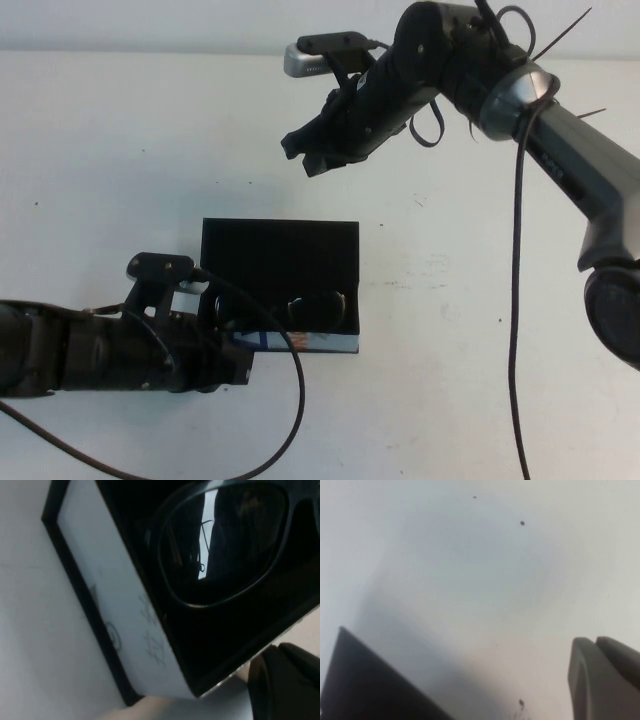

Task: Return glasses to glasses case
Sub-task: Close the glasses case

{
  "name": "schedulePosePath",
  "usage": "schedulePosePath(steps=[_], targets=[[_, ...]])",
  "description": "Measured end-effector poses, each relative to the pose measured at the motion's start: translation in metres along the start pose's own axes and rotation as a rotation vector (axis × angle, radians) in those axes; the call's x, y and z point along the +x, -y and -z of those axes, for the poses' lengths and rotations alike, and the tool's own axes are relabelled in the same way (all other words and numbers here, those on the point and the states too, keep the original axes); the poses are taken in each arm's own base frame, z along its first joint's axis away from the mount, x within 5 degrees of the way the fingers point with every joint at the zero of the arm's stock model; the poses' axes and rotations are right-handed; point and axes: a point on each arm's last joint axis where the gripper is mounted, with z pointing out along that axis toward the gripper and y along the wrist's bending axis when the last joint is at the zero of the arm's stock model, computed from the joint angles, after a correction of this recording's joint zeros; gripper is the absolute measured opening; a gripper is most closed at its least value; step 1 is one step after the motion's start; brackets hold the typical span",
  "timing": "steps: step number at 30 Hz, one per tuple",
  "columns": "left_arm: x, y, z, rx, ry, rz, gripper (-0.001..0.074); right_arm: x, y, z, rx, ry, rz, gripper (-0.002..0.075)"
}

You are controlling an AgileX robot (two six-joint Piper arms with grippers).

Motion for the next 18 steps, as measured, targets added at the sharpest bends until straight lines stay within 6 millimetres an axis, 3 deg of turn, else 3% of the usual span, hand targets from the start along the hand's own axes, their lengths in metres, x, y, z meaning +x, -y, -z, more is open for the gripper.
schedulePosePath(steps=[8,18], targets=[[0.000,0.000,0.000,0.000,-0.001,-0.012,-0.0004,0.016,0.010,-0.040,-0.038,-0.069,-0.049,-0.0011],[0.000,0.000,0.000,0.000,0.000,-0.013,-0.0004,0.021,0.003,-0.032,-0.087,-0.173,-0.043,-0.0011]])
